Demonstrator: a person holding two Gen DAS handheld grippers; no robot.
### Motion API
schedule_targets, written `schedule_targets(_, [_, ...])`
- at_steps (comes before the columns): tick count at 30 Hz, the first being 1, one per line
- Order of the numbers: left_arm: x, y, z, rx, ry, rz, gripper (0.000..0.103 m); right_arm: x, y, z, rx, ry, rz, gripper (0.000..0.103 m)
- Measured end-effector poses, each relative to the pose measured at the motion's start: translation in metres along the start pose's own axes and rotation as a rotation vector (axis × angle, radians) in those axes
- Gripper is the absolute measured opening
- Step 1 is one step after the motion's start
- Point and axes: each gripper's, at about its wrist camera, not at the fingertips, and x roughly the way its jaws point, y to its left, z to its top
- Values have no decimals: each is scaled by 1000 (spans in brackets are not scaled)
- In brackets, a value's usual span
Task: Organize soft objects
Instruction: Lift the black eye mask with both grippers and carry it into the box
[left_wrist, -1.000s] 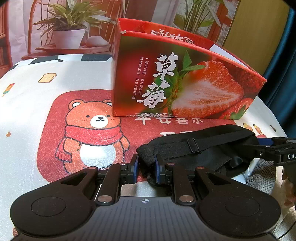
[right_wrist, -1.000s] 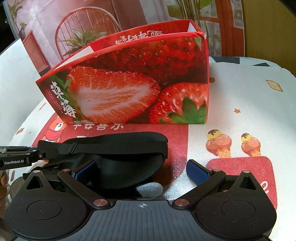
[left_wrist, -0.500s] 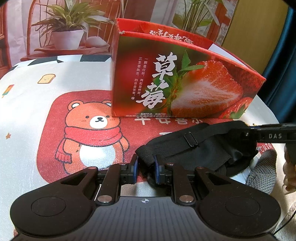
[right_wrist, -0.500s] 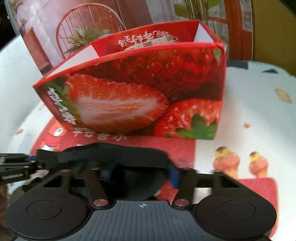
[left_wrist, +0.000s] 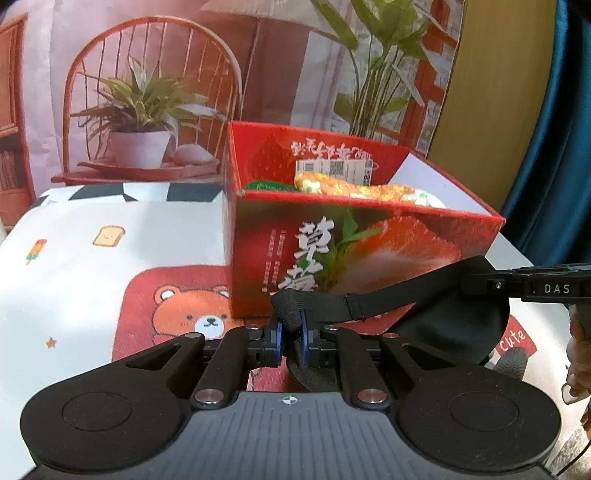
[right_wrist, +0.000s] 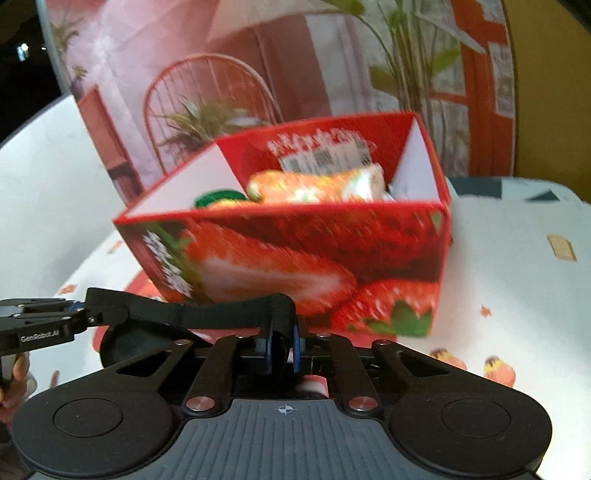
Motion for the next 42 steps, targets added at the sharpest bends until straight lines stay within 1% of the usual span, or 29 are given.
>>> schedule_targets(5, [-5,1,1,-14,-12,5,10,-8,5,7,-12,-24,13,9])
schedule_targets(12, [-9,5,-4,-29,-12,0,10,-10,4,2,3,-26,16,9])
schedule_targets(16, [-12,4,-4,-29,-27,-2,10,-11,5,1,0,-24,14,9])
schedule_targets(20, [-27,4,5,-11,-85,-9,10,-17,8,7,-10,-49,26,8])
schedule_targets(22, [-37,4,17,-2,-131,-13,9,-25,11,16,-20,-79,39,8])
schedule_targets(26, [-52,2,46,14,-218,-22,9,-41,15,45,-53,-148,59,8])
schedule_targets(28, [-51,-3,62,27,-250,-18,9,-46,14,62,-70,-176,59,8])
schedule_targets(32, [-42,-16,97,77,-320,15,9,-43,15,98,-132,-221,16,8])
schedule_targets(36, [-17,-29,130,129,-346,69,9,-27,15,129,-197,-245,-67,8])
schedule_targets(39, [9,-33,147,157,-311,95,9,-6,14,143,-236,-250,-136,8])
schedule_targets(42, [38,-32,150,165,-237,105,9,19,9,147,-247,-220,-184,8])
